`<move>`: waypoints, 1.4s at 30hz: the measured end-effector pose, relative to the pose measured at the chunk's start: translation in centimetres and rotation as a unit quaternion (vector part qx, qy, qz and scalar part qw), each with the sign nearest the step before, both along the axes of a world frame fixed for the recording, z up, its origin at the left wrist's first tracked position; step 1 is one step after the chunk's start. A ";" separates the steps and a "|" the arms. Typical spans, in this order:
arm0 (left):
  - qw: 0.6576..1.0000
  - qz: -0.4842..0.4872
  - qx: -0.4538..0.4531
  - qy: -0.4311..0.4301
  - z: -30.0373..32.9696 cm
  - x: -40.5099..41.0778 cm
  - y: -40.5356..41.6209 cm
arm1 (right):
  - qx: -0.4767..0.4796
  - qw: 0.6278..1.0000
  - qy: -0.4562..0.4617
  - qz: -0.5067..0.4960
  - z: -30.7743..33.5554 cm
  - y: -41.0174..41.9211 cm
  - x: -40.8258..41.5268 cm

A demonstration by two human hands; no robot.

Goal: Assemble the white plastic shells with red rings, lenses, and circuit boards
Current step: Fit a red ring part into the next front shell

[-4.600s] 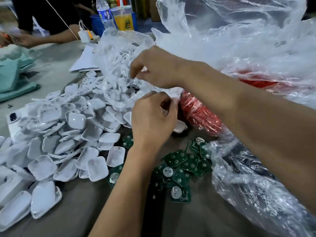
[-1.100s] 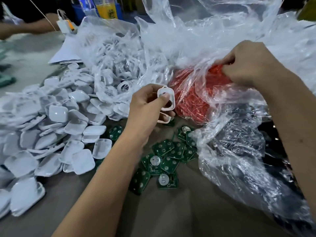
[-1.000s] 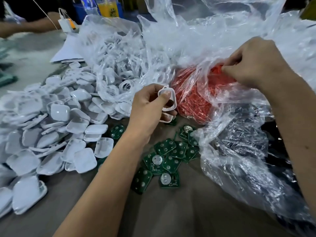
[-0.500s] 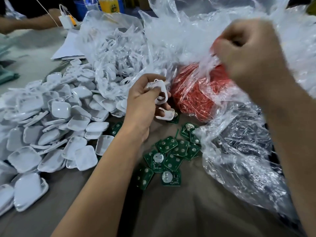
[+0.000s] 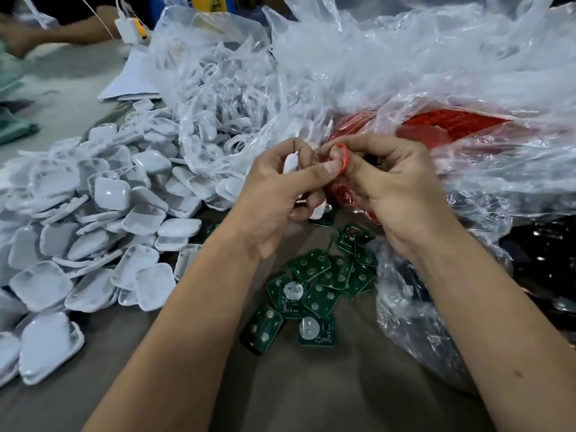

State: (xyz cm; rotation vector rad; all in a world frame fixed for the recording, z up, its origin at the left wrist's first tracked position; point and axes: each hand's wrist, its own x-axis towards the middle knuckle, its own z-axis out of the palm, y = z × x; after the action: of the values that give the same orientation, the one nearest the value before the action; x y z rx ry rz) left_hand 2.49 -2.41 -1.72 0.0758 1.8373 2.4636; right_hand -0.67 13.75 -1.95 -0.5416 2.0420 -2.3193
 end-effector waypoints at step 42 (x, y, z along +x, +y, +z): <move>0.946 -0.085 0.281 -0.139 0.3 -0.5 -0.6 | 0.004 0.997 0.039 0.063 -0.6 1.0 -0.2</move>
State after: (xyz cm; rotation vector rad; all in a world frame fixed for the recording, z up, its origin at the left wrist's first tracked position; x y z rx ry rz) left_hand 1.95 -2.98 -1.45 -0.0789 0.9423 2.6232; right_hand -0.89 14.78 -2.50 -0.7474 1.9842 -2.2523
